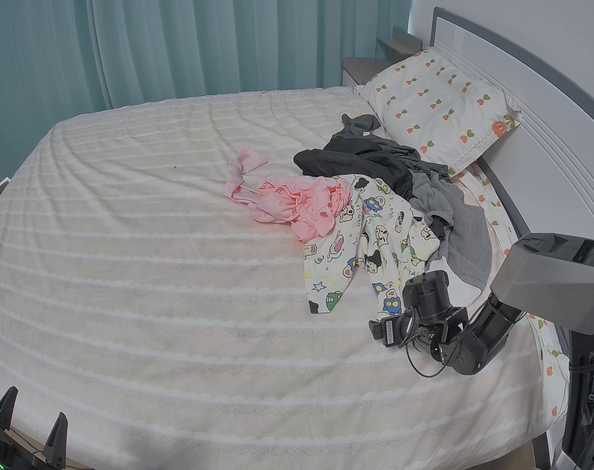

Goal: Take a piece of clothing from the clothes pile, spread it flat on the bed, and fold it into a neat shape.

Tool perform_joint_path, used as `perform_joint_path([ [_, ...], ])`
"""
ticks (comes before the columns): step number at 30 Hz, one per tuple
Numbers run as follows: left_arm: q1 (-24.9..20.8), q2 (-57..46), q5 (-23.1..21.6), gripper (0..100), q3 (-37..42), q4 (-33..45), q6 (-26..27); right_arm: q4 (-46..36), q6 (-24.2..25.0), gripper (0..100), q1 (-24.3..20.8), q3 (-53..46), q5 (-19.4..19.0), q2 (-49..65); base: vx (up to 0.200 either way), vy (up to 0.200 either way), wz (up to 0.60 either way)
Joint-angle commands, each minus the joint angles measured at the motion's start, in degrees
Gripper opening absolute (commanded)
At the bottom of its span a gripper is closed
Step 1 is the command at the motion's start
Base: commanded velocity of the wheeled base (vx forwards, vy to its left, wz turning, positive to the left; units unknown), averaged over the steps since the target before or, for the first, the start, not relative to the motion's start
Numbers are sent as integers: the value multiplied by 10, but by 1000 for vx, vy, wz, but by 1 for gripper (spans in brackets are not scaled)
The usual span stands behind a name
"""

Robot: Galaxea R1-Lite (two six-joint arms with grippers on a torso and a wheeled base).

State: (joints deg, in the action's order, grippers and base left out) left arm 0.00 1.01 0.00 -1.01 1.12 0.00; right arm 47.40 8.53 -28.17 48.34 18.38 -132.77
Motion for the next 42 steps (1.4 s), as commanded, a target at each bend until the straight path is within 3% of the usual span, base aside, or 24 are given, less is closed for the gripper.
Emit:
perform_joint_path([
  [1,0,-10,0,100,7,0,0,-27,0,100,-8,39,16,3,0,0,0],
  [11,0,-10,0,100,6,0,1,-49,3,100,-21,53,23,-1,0,0,0],
  [18,0,-10,0,100,7,0,1,-50,10,100,-48,0,44,37,0,0,0],
  [23,0,-10,0,100,7,0,0,-49,16,100,-43,-33,52,30,0,0,0],
  [32,0,-10,0,100,6,0,1,-49,52,100,-42,-54,53,34,0,0,0],
  [42,0,-10,0,100,7,-1,0,-49,125,100,-43,-121,44,66,0,0,0],
])
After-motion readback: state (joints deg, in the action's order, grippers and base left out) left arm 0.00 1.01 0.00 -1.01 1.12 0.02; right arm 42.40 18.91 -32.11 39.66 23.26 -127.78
